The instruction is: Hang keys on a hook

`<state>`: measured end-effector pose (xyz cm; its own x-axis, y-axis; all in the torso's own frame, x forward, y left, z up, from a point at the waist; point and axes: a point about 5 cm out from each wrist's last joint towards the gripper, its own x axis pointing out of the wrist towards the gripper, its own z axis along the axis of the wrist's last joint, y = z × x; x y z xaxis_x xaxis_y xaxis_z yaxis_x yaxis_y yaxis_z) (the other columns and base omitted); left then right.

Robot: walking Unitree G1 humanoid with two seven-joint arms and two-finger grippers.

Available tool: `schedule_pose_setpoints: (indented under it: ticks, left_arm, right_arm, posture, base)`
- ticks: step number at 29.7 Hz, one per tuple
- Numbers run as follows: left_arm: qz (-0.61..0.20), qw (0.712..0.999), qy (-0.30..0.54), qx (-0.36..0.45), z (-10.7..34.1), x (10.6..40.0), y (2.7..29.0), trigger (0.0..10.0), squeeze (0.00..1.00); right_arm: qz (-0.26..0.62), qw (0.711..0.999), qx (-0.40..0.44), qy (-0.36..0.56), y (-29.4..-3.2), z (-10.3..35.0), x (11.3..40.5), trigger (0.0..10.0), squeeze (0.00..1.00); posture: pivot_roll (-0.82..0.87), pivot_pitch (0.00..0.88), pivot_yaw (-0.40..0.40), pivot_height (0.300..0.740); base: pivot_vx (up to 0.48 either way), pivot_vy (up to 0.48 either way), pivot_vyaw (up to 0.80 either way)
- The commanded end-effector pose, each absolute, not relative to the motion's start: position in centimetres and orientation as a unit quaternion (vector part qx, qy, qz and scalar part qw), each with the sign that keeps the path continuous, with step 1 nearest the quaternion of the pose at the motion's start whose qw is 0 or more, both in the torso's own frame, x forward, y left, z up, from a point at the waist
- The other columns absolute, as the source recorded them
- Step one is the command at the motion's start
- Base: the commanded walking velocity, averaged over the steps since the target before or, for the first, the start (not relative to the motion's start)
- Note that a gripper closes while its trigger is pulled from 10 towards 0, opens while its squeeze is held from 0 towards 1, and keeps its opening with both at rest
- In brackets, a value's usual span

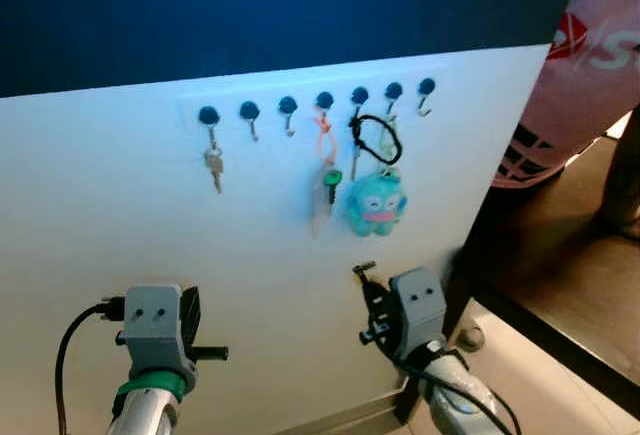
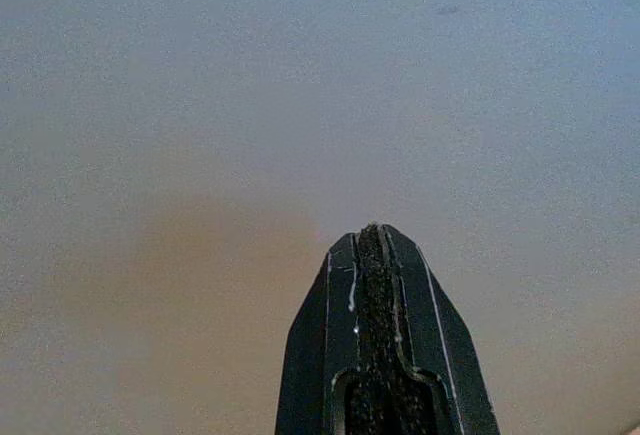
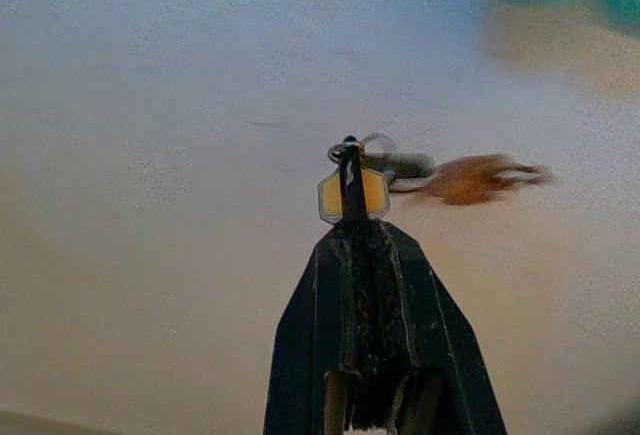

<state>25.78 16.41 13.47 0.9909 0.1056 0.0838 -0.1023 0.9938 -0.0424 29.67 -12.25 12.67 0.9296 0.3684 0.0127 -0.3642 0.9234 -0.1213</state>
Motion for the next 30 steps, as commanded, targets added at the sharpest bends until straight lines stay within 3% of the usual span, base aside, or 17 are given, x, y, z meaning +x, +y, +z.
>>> schedule_pose_setpoints:
  ticks: [1, 6, 15, 30]
  left_arm:
    - [0.063, 0.998, -0.026, -0.011, 12.71, 25.45, 17.15, 10.0, 0.00]
    - [0.057, 0.998, -0.035, -0.012, 13.00, 25.45, 16.97, 10.0, 0.00]
    - [0.050, 0.998, -0.048, -0.010, 13.39, 25.45, 16.46, 10.0, 0.00]
    - [0.079, 0.996, -0.040, -0.015, 13.11, 25.51, 17.11, 10.0, 0.00]
  right_arm:
    - [0.195, 0.979, -0.054, -0.017, -11.66, 12.46, 29.41, 10.0, 0.00]
    - [0.194, 0.979, -0.054, -0.018, -11.65, 12.46, 29.39, 10.0, 0.00]
    - [0.195, 0.979, -0.053, -0.019, -11.63, 12.40, 29.35, 10.0, 0.00]
    - [0.204, 0.977, -0.057, -0.024, -11.37, 12.69, 29.43, 10.0, 0.00]
  posture:
    - [-0.15, 0.050, 0.130, 0.740]
    - [-0.15, 0.048, 0.131, 0.740]
    - [-0.15, 0.044, 0.132, 0.740]
    - [-0.15, 0.053, 0.129, 0.740]
  base:
    - [0.000, 0.480, 0.00]
    - [0.000, 0.096, 0.00]
    - [0.000, -0.445, 0.00]
    - [0.000, 0.000, 0.00]
